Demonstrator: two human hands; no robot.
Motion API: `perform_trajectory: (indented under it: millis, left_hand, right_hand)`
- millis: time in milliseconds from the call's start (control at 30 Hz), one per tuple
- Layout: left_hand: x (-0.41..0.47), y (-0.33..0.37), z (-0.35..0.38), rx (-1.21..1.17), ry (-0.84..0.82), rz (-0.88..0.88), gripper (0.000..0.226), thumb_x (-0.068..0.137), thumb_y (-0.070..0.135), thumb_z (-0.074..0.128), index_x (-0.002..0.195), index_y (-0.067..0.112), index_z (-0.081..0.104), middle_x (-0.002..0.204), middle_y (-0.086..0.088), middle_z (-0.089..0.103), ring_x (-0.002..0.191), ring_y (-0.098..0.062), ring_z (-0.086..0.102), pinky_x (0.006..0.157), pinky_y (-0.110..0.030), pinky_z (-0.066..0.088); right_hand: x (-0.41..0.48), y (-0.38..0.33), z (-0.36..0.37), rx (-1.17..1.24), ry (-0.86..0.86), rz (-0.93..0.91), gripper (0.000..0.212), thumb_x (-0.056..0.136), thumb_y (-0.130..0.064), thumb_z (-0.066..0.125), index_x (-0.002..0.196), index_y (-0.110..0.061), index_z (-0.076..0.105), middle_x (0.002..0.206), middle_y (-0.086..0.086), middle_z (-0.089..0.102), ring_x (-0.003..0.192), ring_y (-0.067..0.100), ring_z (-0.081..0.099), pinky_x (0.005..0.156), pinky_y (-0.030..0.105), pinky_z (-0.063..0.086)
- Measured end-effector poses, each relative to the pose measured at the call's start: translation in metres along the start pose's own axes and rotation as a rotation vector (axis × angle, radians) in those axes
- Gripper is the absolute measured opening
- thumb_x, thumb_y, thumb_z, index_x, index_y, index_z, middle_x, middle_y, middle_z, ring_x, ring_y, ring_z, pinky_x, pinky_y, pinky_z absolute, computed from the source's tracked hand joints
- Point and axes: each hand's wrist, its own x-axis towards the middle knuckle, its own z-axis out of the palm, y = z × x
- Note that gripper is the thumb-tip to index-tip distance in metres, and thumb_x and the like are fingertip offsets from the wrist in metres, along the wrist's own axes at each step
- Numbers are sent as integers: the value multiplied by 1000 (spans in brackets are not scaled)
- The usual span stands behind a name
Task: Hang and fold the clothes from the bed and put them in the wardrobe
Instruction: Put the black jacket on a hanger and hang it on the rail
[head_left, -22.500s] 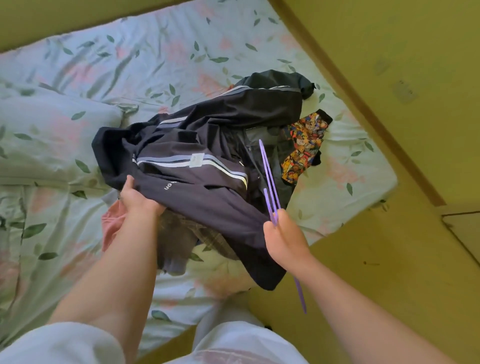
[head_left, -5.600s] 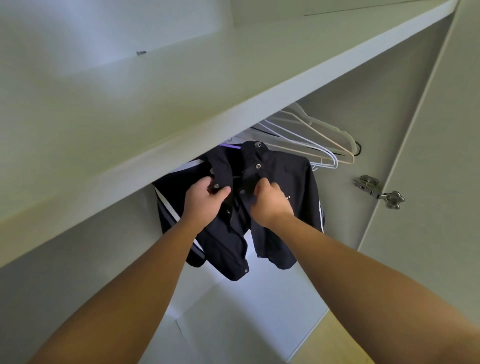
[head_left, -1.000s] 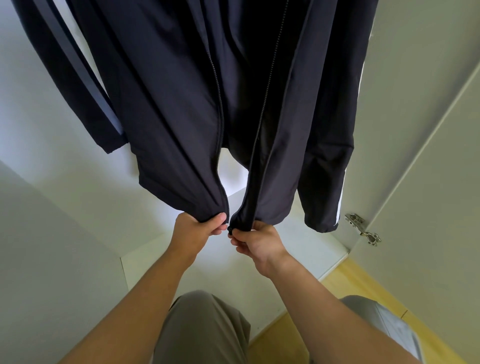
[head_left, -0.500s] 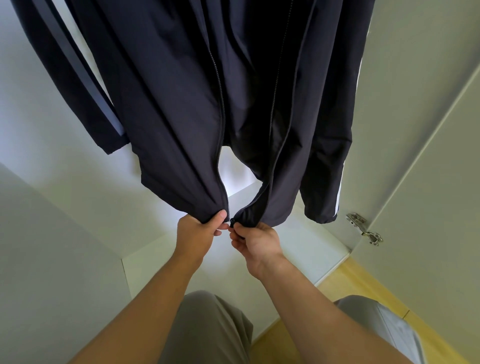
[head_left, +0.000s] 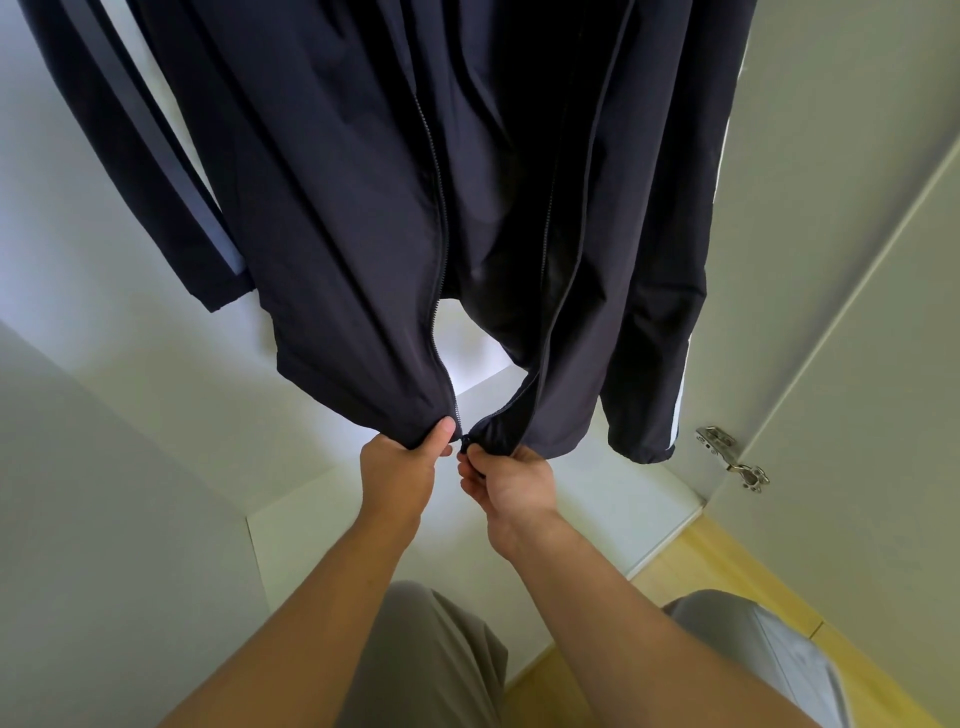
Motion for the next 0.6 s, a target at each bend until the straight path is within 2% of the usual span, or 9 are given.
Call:
perform_trajectory:
  millis: [300,500,600]
  left_hand:
    - [-1,1,0,-6,19,14,22,86,43,77,77,26,66,66,21,72,69,8,66,66,-21,46]
    - [0,2,-1,1,39,53,22,85,39,79,71,27,67,65,19,72,68,5,67,66,-19,46]
    - [0,3,-2,26,40,76,22,84,38,80,69,31,65,61,25,69,67,9,65,62,-16,45]
  right_hand:
    - [-1,1,3,-6,-1,5,18,91,2,68,109,5,65,77,9,70,69,20,65,68,29,59]
    - [-1,0,6,16,-9,18,10,91,3,68,100,0,68,75,8,72,68,20,66,68,29,60]
    - [-2,1,7,21,-1,24,8,91,3,68,98,-1,67,74,8,72,68,20,66,67,29,59]
